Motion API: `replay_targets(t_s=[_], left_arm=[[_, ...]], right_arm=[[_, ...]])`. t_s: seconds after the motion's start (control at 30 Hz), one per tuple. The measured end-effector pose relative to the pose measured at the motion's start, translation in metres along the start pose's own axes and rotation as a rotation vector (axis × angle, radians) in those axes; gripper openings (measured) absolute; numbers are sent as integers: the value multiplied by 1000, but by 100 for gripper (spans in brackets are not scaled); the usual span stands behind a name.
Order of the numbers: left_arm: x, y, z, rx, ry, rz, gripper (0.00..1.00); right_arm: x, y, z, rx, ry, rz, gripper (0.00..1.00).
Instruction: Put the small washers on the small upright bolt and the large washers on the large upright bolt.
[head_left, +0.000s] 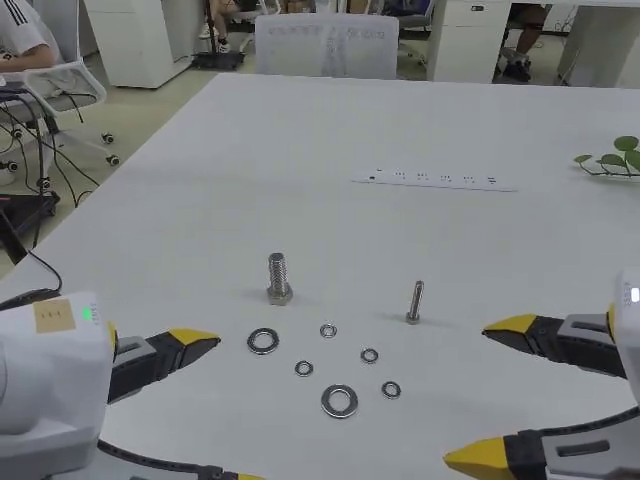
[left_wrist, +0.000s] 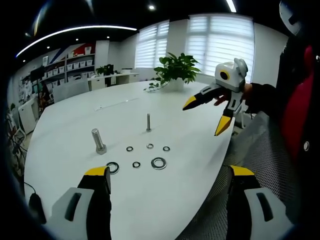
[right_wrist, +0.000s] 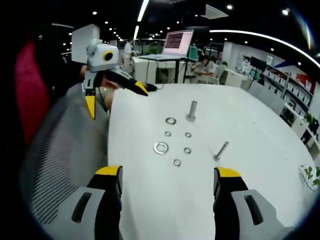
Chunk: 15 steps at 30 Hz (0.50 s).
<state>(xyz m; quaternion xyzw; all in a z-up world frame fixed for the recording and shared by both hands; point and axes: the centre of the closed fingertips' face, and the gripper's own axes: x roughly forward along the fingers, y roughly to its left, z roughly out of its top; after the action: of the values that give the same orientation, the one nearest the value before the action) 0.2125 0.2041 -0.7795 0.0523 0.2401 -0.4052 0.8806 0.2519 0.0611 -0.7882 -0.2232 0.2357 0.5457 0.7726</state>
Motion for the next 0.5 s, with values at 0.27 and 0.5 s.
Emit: replay_targets(t_s=[0.27,0.5], left_arm=[[0,0,-1,-1,5,1,97],[-2,1,-1,-5,6,5,97]], right_arm=[[0,1,0,-1,4,3,75],[1,1,-1,-7,13,8,75]])
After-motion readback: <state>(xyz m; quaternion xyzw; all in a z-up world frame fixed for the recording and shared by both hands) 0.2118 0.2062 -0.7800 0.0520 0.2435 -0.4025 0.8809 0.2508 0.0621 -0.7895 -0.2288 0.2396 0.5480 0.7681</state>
